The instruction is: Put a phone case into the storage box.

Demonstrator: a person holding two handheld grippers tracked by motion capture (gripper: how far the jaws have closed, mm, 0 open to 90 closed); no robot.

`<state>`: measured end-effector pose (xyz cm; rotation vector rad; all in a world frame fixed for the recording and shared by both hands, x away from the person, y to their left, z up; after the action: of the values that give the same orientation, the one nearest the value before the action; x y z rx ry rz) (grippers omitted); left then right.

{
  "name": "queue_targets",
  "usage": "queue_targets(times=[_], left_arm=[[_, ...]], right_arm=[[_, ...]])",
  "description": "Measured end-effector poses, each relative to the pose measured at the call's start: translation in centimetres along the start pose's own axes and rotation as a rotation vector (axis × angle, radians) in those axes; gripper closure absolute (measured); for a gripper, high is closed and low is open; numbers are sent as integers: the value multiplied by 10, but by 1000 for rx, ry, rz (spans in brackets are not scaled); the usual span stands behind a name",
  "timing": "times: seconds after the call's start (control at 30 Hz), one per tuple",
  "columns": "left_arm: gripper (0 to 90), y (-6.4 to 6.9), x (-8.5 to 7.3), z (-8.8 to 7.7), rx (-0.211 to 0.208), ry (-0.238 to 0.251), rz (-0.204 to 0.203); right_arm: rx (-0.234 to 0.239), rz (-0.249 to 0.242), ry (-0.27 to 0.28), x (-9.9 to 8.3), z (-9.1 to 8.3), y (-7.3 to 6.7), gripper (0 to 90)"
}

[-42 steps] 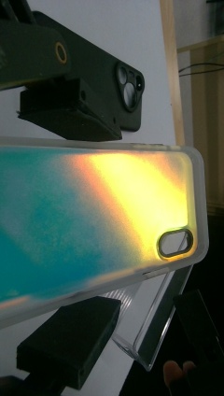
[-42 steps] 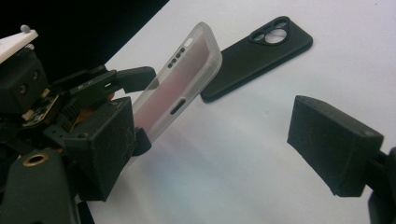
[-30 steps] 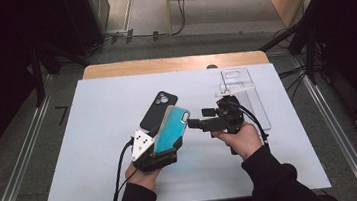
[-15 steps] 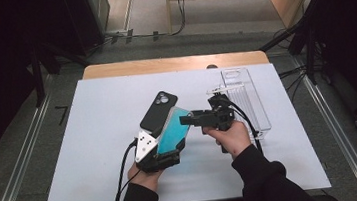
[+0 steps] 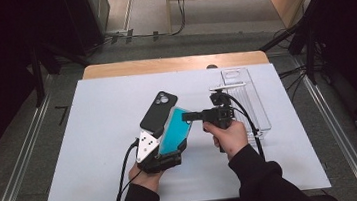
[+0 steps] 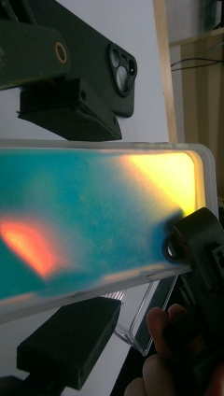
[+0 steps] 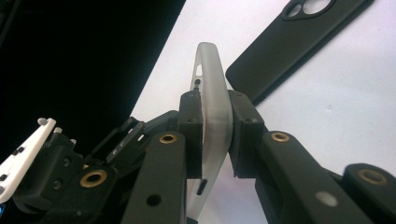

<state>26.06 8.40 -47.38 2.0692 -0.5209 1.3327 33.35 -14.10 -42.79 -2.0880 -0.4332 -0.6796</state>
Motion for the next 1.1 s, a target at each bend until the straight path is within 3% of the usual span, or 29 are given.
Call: queue_targets(times=[0.17,0.3,0.53,0.73,0.83,1.0,1.1], left_arm=[[164,1,2,1,-3,-6,7],[140,4,7,2,1,-66,29],[137,3,16,2,-6,-152,-23],[137,2,21,-1,-15,-205,-25],[137,0,25,-2,-32,-225,-48],[138,-5,30,-2,-55,-273,-60],[140,-8,30,1,-101,-331,-59]], right_arm=[[16,21,-1,1,-2,0,761],[25,11,-13,1,-3,-3,768],[-4,-49,-12,3,-8,-12,769],[-65,-92,-6,4,-11,-13,769],[-93,-108,-7,4,-14,-12,769],[-169,-212,-4,3,-17,-18,768],[-201,-267,-7,2,-18,-23,768]])
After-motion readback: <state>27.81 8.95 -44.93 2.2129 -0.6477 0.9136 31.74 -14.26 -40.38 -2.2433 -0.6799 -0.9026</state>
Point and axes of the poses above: each handheld gripper's, and its own axes: z roughly forward along the jaws, x roughly out of its top, y roughly to its right, the point moved 1 cm from there along z, roughly forward along the jaws, and after that the axes turned 10 degrees about -z, right-handed, at the moved point
